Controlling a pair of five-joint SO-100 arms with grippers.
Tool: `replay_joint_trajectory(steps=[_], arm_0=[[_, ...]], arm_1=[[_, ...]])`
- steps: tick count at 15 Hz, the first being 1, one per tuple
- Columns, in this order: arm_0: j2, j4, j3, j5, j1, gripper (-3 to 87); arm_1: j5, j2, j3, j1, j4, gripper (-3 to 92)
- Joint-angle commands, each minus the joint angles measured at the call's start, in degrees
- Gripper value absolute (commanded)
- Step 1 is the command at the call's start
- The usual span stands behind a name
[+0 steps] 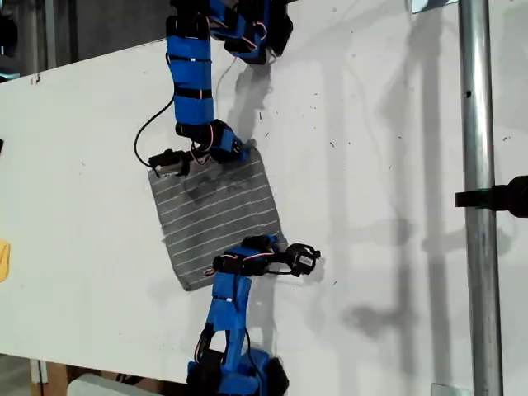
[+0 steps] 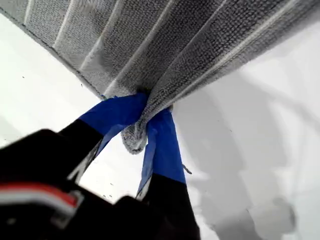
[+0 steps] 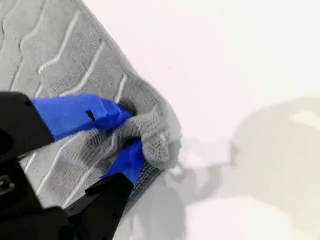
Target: Grasp corners of a towel and fold twice.
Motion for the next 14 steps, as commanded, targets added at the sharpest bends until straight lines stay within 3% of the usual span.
replay_joint_trajectory(steps=[1, 4, 10, 12, 14], arm_0=[[2.11, -0.26, 0.70, -1.93, 2.02, -2.8], [2.99, 1.05, -1.93, 1.05, 2.11, -2.8], [2.90, 21.53, -26.98, 4.92, 9.32, -2.9], [4.57, 25.40, -29.36, 1.67, 12.48, -2.9], [6.86, 29.44, -28.48, -0.79, 10.99, -2.9]], arm_1=[[0.79, 4.31, -0.09, -0.88, 0.79, -0.3], [0.88, 5.36, 0.26, -1.49, 0.44, -0.3], [10.37, 12.48, 0.53, -14.24, 4.57, -0.3], [14.59, 16.79, 0.26, -19.25, 7.12, -0.3], [11.60, 19.95, -0.09, -15.38, 5.89, -0.3]])
